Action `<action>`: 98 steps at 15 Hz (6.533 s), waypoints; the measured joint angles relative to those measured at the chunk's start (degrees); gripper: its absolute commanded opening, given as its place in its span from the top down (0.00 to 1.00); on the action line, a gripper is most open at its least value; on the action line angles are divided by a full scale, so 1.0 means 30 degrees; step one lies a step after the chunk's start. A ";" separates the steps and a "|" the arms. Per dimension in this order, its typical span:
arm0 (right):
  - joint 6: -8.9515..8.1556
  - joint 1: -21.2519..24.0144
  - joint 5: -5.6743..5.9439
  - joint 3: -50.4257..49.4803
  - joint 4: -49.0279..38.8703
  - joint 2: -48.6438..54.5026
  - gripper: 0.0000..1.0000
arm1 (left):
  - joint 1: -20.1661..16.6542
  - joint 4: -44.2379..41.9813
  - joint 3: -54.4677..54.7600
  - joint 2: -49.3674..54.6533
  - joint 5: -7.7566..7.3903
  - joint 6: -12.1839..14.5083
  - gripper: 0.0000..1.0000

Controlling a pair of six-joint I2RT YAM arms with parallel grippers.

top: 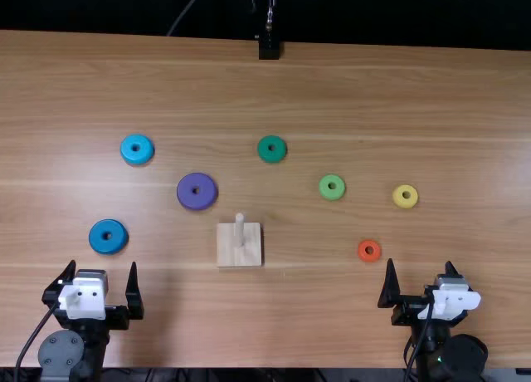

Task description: Build the Hanoi tower: stack the rings onto the peg from bottom to top in this color order: purple, dark blue, light blue, dark green, light green, yellow, orange.

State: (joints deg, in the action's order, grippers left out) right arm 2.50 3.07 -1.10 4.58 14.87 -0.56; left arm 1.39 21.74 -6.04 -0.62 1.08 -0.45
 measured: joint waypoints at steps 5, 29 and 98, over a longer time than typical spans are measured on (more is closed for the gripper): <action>-0.0007 0.0000 0.0000 0.0000 0.0000 0.0000 0.00 | 0.0000 -0.0015 0.0000 0.0000 0.0015 0.0000 0.00; -0.0007 -0.0007 0.0000 0.0000 0.0000 -0.0007 0.00 | 0.0000 -0.2018 -0.3177 -0.1537 -0.1596 -0.0007 0.00; -0.0007 0.0000 0.0000 0.0007 0.0000 0.0000 0.00 | 0.5989 2.0793 -3.4002 -3.5787 -0.0080 -0.0087 1.00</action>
State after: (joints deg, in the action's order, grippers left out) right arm 2.48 3.07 -1.10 4.60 14.87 -0.56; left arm 19.35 84.12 -108.05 -107.98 0.84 -0.71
